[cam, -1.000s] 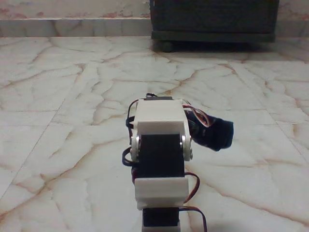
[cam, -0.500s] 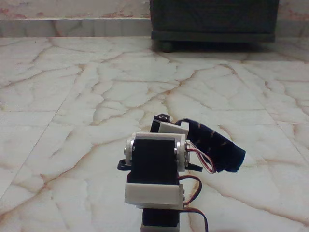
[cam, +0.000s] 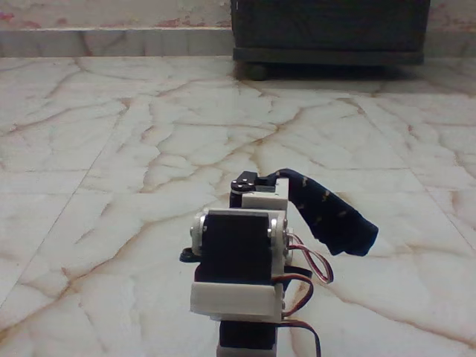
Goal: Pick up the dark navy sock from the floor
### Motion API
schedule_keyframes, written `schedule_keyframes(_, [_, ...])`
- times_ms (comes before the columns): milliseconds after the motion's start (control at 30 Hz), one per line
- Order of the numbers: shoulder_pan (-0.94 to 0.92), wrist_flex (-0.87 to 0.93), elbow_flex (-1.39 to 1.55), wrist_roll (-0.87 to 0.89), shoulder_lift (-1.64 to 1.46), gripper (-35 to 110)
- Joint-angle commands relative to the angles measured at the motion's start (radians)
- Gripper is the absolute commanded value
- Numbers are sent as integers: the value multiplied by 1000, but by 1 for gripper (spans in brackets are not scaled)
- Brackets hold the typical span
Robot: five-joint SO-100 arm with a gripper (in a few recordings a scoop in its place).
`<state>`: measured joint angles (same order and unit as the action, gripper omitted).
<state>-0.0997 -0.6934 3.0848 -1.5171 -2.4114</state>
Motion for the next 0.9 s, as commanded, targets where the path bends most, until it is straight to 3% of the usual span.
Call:
schedule_keyframes(0, [-2,-6,-3,9,-40,0])
schedule_keyframes(867, [-12,-5,-3,12,-40,0])
